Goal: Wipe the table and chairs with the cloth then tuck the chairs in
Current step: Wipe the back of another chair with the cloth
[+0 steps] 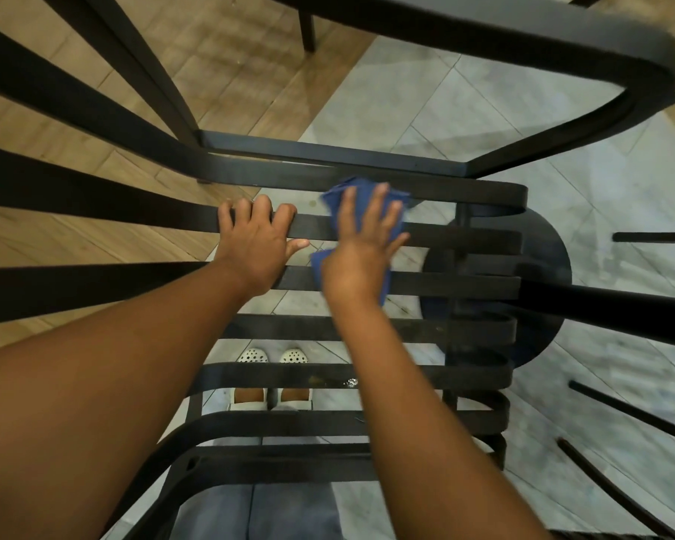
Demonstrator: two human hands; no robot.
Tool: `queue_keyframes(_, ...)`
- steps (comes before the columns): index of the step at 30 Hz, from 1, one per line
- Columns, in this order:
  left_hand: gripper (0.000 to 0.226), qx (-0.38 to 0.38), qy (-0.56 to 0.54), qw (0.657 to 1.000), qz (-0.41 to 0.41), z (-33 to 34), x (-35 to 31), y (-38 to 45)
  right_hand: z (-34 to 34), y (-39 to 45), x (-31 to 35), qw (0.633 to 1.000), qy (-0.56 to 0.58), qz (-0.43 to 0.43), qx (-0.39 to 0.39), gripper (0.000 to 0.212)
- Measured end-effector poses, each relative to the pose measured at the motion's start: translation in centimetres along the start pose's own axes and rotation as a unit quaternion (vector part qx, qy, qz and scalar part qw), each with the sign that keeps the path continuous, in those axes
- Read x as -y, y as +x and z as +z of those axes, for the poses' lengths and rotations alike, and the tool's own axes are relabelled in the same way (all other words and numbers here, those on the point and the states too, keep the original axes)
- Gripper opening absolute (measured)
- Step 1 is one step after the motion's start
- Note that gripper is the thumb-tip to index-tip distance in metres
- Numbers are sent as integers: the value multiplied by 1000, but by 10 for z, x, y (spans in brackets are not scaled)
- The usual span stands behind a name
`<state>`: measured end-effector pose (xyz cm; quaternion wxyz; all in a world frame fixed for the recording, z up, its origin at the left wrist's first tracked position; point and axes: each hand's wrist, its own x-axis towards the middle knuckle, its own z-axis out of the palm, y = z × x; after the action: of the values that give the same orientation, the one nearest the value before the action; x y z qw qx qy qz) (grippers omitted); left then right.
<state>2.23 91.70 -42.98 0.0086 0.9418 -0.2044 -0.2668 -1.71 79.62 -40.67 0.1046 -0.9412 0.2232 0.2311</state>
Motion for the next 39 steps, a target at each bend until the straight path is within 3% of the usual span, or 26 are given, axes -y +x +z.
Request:
queue_keyframes(4,53,-3,5,1000,5,2,-1,-3,8,-41,18,992,10,-50,114,90)
queue_keyframes(7,61,10,25,1000,5,2,-1,-4,21,-60,2,990,-5,-93,105,99)
queue_keyframes(10,48,-9,16,1000,7,2,0,-4,20,-51,-33,989,-21,-117,89,102)
queue_keyframes(15,50,-28,24,999,13,3,1,-3,-3,-41,-118,997,-11,72,3,86)
queue_keyframes(19,50,-26,29,999,9,3,0,-4,0,-39,-93,977,50,204,-41,89)
queue_keyframes(21,50,-26,30,999,10,3,-1,-4,11,-45,-58,982,56,178,-14,91)
queue_keyframes(25,46,-38,28,999,6,5,0,-5,33,-62,15,995,62,39,70,103)
queue_keyframes(30,46,-40,20,999,13,5,1,-2,23,-59,-27,992,16,-59,108,94)
queue_keyframes(35,50,-39,25,999,15,4,2,-1,-4,-45,-112,997,-11,43,63,88)
queue_keyframes(39,51,-44,23,999,9,5,0,-3,-15,-41,-118,992,47,98,60,85)
